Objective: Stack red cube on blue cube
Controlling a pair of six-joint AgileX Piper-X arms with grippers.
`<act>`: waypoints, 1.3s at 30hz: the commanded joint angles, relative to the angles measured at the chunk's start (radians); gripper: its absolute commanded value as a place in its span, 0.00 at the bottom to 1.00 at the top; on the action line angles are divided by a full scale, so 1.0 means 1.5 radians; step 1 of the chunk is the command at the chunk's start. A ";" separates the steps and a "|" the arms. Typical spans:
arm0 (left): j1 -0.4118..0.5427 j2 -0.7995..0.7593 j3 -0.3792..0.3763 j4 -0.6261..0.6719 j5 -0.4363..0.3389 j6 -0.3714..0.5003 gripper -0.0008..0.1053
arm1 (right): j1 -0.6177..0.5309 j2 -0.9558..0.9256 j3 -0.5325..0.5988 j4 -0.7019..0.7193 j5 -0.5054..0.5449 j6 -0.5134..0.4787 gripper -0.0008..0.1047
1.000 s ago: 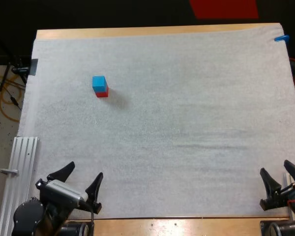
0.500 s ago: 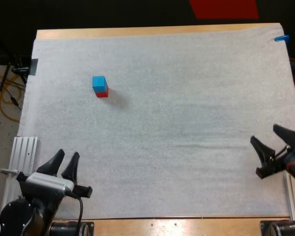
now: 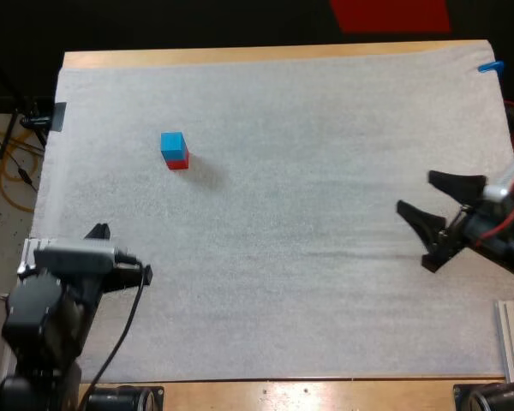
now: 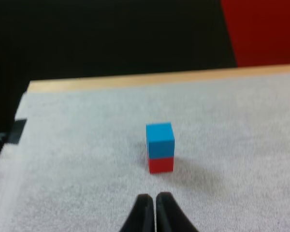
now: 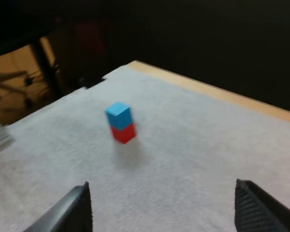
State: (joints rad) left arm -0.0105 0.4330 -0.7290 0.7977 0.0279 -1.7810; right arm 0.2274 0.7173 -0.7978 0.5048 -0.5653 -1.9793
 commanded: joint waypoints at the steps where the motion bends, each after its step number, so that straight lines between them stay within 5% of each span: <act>1: 0.002 0.020 -0.012 -0.018 -0.027 -0.011 0.01 | 0.023 0.010 -0.007 -0.018 -0.007 -0.010 0.58; 7: 0.003 0.123 -0.040 -0.084 -0.054 -0.008 0.01 | 0.111 0.053 -0.008 -0.056 0.039 -0.012 0.58; 11: 0.057 0.202 -0.079 -0.104 -0.038 0.026 0.01 | 0.148 0.077 -0.009 -0.076 0.050 -0.014 0.58; 17: 0.215 0.335 -0.153 -0.101 0.160 0.067 0.01 | 0.154 0.090 -0.009 -0.080 0.056 -0.014 0.58; 21: 0.267 0.426 -0.194 -0.100 0.232 0.091 0.01 | 0.154 0.090 -0.009 -0.089 0.061 -0.014 0.58; 31: 0.243 0.627 -0.276 -0.076 0.249 0.146 0.01 | 0.154 0.090 -0.009 -0.089 0.067 -0.011 0.58; 39: 0.181 0.790 -0.392 -0.066 0.227 0.162 0.01 | 0.154 0.090 -0.009 -0.089 0.081 -0.009 0.58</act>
State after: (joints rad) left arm 0.2743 1.6087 -1.2956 0.6990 0.3917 -1.5367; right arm 0.4570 0.8537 -0.7978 0.3837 -0.4453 -1.9819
